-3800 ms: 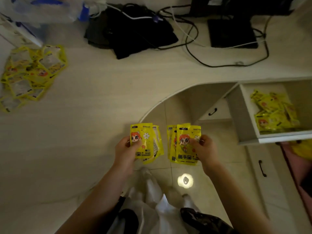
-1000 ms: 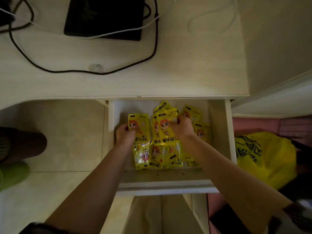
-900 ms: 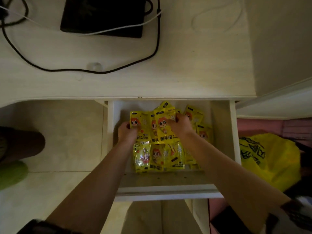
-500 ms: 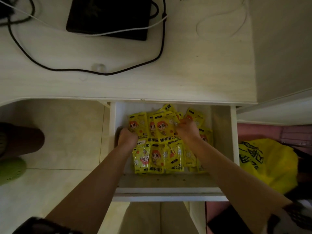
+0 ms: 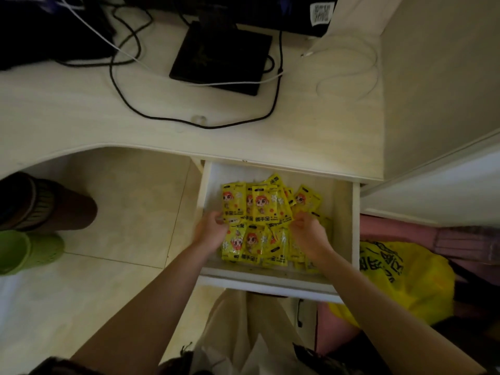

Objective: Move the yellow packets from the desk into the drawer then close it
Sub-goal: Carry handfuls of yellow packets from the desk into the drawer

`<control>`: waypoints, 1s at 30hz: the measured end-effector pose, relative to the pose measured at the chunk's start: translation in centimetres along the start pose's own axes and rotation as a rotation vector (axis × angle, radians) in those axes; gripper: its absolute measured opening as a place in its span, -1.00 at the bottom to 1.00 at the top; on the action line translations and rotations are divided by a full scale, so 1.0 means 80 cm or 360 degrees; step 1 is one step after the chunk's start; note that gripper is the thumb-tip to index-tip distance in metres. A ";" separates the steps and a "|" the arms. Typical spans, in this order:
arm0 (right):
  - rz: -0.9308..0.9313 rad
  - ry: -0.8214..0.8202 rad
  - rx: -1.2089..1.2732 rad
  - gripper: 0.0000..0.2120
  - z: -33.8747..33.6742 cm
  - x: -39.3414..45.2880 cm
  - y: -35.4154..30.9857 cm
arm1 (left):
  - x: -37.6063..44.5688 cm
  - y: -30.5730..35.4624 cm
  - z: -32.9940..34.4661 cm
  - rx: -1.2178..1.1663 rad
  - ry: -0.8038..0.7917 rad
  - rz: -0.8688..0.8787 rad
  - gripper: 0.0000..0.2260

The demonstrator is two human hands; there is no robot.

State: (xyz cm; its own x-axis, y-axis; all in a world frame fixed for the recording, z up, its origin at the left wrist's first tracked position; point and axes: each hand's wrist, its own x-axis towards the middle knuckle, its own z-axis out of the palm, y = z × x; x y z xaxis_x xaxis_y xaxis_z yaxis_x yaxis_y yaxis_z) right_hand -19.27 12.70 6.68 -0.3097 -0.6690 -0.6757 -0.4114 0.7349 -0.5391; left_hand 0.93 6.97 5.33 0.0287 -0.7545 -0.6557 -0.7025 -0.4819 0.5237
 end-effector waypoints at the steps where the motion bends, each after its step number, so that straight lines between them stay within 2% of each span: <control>1: -0.0062 -0.0019 -0.0048 -0.78 0.002 -0.011 0.000 | -0.012 -0.003 -0.003 0.0002 0.0020 0.0005 -0.64; 5: -0.0406 -0.0029 -0.0423 -0.67 0.015 -0.052 -0.002 | -0.061 -0.029 -0.009 0.0002 0.0174 0.0056 -0.67; 12: -0.0802 -0.0194 -0.0825 -0.71 0.063 -0.099 -0.021 | -0.142 -0.095 -0.023 -0.0124 0.0469 0.0035 -0.77; 19: -0.1019 -0.0386 -0.0935 -0.72 0.131 -0.135 -0.057 | -0.205 -0.167 -0.055 -0.0054 0.0805 -0.0114 -0.77; 30: -0.1249 -0.0558 -0.1107 -0.69 0.261 -0.176 -0.127 | -0.245 -0.301 -0.140 -0.0165 0.0982 -0.0342 -0.77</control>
State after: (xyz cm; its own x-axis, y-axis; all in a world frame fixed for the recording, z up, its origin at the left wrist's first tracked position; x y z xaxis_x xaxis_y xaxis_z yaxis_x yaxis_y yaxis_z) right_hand 7.19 16.96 11.21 0.4633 -0.7726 -0.4342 -0.8134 -0.1761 -0.5544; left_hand 25.24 28.36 11.62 0.5843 -0.7389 -0.3357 -0.5645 -0.6672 0.4860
